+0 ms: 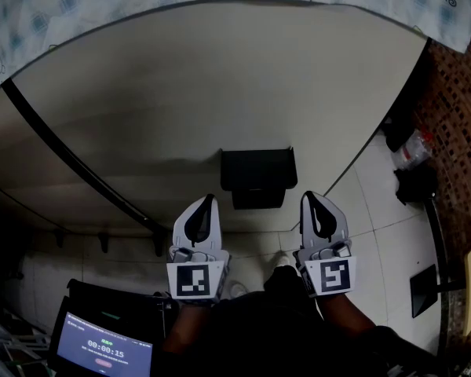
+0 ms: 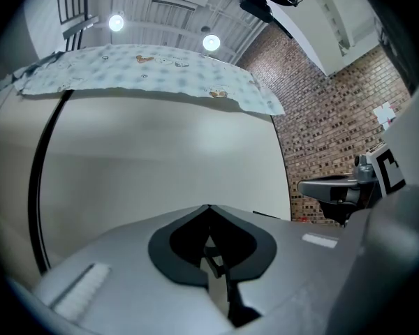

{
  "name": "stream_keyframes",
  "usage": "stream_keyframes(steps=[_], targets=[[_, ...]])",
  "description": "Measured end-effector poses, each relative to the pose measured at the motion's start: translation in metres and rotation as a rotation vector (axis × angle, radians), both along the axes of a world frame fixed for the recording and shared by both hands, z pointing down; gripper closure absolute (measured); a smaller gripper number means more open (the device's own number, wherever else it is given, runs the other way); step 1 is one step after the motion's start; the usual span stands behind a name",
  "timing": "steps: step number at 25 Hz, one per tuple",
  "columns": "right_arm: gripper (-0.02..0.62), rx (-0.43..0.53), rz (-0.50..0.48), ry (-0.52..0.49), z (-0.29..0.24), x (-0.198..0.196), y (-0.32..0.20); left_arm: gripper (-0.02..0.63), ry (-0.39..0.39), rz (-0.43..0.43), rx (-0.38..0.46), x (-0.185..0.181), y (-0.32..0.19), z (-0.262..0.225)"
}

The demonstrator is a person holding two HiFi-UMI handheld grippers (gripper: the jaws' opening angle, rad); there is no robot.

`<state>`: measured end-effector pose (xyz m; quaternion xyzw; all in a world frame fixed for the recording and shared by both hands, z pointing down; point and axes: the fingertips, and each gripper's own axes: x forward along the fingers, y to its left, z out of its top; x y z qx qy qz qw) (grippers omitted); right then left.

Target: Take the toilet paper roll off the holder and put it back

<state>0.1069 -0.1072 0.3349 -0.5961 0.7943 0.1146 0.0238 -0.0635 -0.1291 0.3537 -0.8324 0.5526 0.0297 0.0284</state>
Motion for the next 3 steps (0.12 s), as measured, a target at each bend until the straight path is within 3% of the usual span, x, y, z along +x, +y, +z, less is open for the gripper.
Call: stream_keyframes(steps=[3], targets=[[0.595,0.008,0.003,0.013,-0.0004,-0.0025,0.0015,0.588,-0.003,0.006,0.001,0.0016,0.0014,-0.0001]])
